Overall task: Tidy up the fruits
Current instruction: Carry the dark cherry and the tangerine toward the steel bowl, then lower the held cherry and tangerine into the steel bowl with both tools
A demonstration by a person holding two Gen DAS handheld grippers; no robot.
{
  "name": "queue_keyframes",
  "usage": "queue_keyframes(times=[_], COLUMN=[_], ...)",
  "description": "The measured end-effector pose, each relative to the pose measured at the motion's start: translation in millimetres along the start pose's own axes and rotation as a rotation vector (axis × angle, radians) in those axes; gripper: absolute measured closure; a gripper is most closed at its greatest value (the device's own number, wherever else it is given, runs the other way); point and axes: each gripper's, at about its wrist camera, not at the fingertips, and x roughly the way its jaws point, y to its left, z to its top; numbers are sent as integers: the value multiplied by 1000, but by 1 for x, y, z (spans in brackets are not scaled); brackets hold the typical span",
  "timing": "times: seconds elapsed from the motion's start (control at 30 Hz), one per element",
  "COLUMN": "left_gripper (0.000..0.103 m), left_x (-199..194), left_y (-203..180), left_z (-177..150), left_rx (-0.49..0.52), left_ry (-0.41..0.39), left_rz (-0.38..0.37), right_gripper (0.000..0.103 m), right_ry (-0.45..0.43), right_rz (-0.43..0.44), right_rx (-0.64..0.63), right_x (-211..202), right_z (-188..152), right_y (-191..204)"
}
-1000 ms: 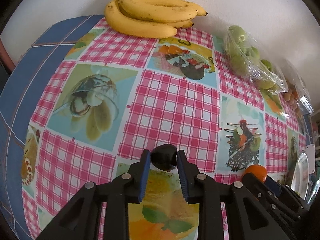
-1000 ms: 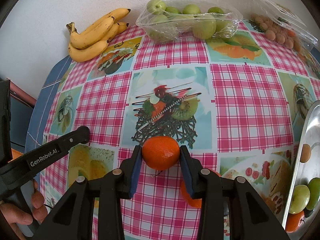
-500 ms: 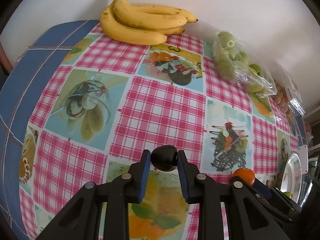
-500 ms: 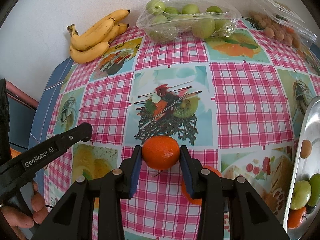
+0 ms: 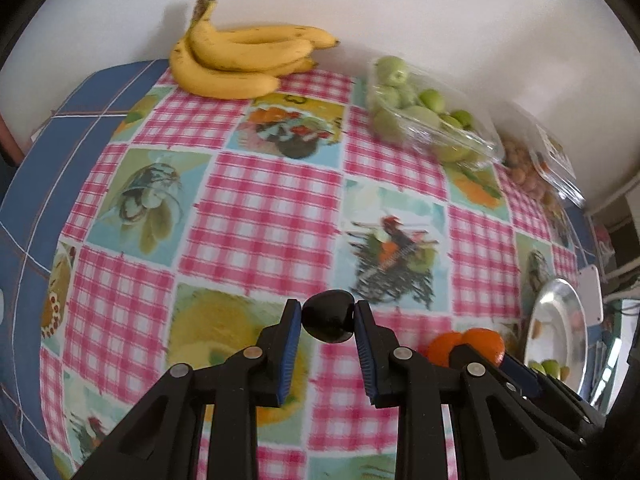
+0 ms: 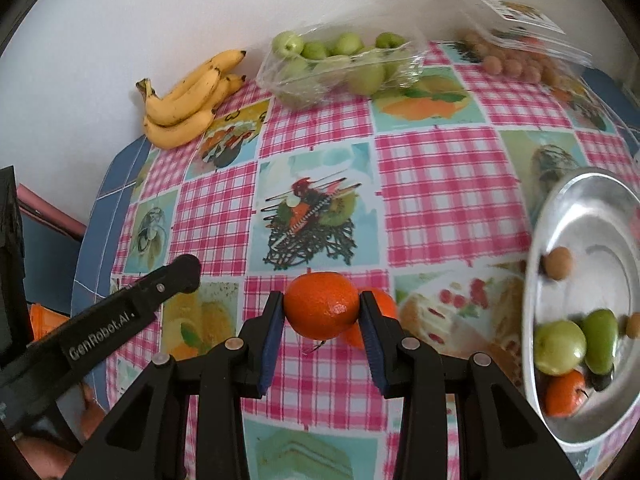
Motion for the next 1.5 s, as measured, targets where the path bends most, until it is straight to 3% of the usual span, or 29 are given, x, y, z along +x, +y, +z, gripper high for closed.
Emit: queue_keyframes(times=[0.4, 0.73, 1.13, 1.5], left_gripper=[74, 74, 74, 74], left_x=[-19, -14, -9, -15], left_y=[-37, -72, -101, -130], left_z=[-27, -48, -51, -48], left_rx=[63, 131, 173, 191], left_ry=[-18, 3, 8, -23], left_rz=[24, 49, 52, 2], right_gripper=[64, 64, 64, 64], right_ry=[-31, -33, 18, 34], right_rz=[18, -47, -190, -197], right_rx=[47, 85, 57, 88], right_x=[-41, -59, -65, -80], right_z=[-22, -34, -32, -28], right_y=[-28, -56, -68, -88])
